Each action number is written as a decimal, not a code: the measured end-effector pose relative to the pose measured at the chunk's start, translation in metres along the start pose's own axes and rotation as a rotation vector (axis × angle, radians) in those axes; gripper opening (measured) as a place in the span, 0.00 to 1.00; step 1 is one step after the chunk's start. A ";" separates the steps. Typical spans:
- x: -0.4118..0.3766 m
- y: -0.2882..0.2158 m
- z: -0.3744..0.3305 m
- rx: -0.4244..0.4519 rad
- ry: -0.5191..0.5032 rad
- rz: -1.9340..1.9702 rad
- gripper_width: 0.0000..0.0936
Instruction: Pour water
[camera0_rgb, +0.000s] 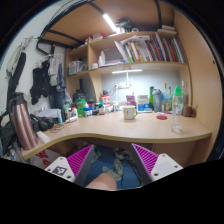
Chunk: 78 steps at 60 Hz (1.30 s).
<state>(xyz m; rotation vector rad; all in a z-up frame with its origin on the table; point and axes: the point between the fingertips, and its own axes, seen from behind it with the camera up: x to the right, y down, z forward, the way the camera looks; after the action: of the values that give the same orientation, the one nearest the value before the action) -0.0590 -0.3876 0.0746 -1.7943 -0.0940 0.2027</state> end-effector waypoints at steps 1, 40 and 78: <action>-0.001 0.000 0.000 -0.001 -0.003 0.000 0.88; 0.128 -0.041 0.039 0.074 0.160 -0.027 0.88; 0.366 -0.099 0.199 0.225 0.428 -0.079 0.86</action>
<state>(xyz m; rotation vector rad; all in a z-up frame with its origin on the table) 0.2670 -0.1111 0.0949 -1.5707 0.1579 -0.2213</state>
